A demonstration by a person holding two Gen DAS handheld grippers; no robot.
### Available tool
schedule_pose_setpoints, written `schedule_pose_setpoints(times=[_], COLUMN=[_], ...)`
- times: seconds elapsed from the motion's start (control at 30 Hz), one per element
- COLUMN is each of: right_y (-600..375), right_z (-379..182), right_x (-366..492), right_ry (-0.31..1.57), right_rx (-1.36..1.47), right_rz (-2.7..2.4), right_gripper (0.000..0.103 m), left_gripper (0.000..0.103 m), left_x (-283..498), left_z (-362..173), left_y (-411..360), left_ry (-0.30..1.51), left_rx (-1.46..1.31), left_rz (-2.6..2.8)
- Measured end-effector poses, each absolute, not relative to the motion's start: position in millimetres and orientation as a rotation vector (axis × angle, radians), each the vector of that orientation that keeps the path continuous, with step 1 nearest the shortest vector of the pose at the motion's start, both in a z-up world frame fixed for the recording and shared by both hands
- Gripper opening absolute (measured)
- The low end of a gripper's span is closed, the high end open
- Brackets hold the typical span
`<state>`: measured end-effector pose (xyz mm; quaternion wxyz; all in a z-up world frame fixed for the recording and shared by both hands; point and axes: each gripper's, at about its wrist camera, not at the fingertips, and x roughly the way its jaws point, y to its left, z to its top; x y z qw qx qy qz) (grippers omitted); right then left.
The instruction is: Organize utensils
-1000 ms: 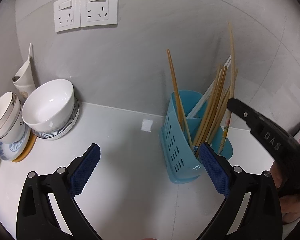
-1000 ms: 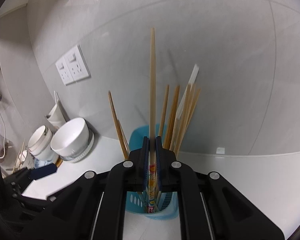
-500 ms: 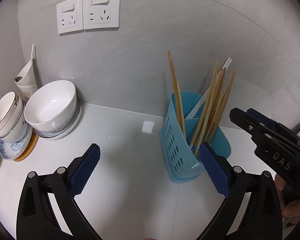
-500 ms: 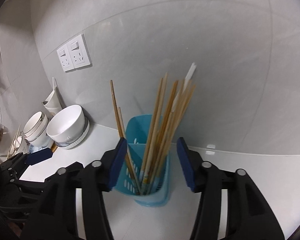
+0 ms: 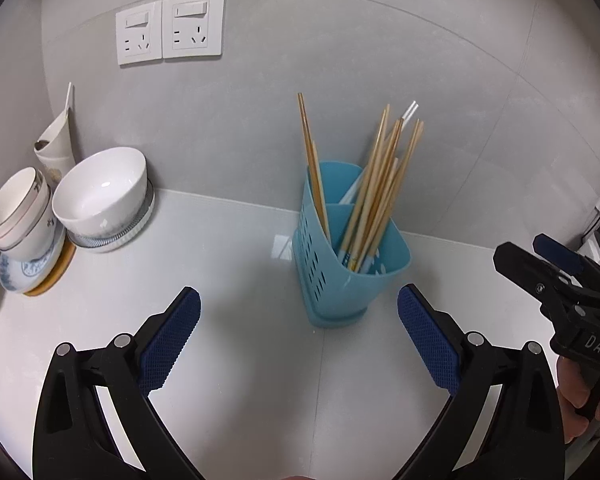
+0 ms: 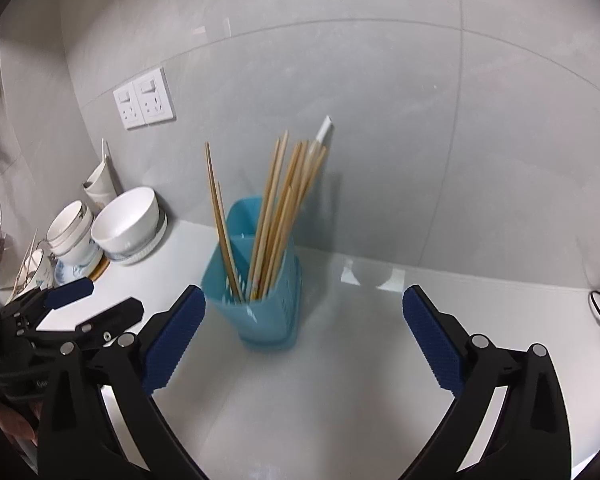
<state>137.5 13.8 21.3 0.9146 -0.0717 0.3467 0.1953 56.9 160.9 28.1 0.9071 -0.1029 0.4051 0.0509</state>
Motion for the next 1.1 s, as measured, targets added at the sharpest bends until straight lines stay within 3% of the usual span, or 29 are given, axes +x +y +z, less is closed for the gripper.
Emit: schedule_pose_setpoints(times=[1.1], right_y=[2.2], right_z=[9.9], right_x=[133.5], right_ry=[0.768], right_rx=[-0.142], right_rz=[0.384], right_gripper=[0.095], left_gripper=[0.097], left_x=[51.2], left_z=[26.0], left_y=[147.5], left_ry=[0.858], left_rx=[-0.188], left_rz=[0.080])
